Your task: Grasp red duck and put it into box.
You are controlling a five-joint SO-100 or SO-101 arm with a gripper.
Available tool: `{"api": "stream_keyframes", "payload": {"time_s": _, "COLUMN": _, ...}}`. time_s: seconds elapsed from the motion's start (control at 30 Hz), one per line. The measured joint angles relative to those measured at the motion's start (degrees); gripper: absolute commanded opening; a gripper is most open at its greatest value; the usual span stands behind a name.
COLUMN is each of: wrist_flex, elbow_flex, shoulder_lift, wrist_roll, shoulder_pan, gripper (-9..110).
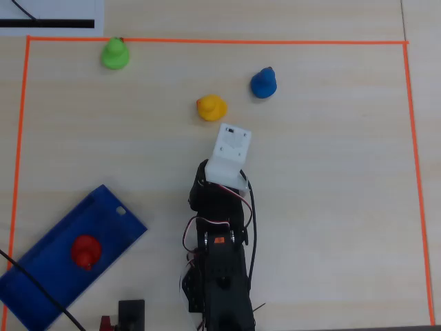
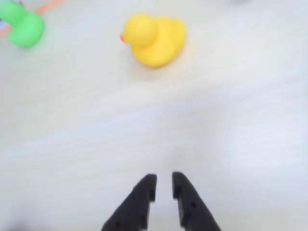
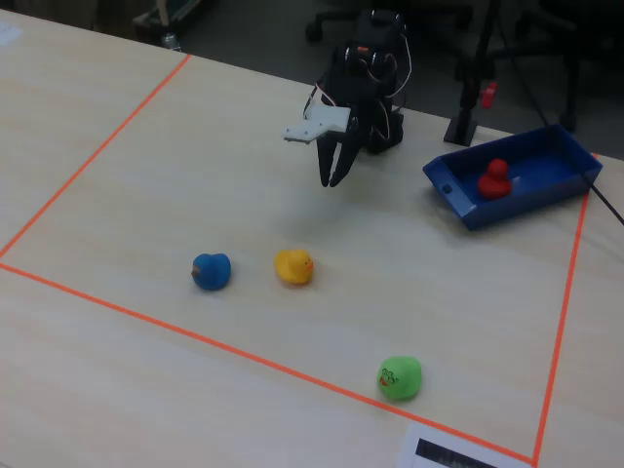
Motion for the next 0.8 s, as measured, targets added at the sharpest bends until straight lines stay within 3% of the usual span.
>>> {"api": "stream_keyframes", "payload": {"time_s": 0.23, "wrist_flex": 4.1, "elbow_flex": 5.2, "shoulder_lift": 3.8, "wrist_roll": -0.1, "shoulder_pan": 1.8, "gripper": 0}}
{"api": "stream_keyframes", "payload": {"time_s": 0.53, "wrist_flex": 23.7, "elbow_flex": 5.2, "shoulder_lift": 4.6, "wrist_roll": -5.3, "shoulder_pan": 0.6, "gripper": 0}}
{"api": "stream_keyframes", "payload": {"time_s": 0.8, "wrist_flex": 24.6, "elbow_flex": 5.1, "shoulder_lift": 4.7, "wrist_roll": -5.4, "shoulder_pan": 1.3, "gripper": 0}}
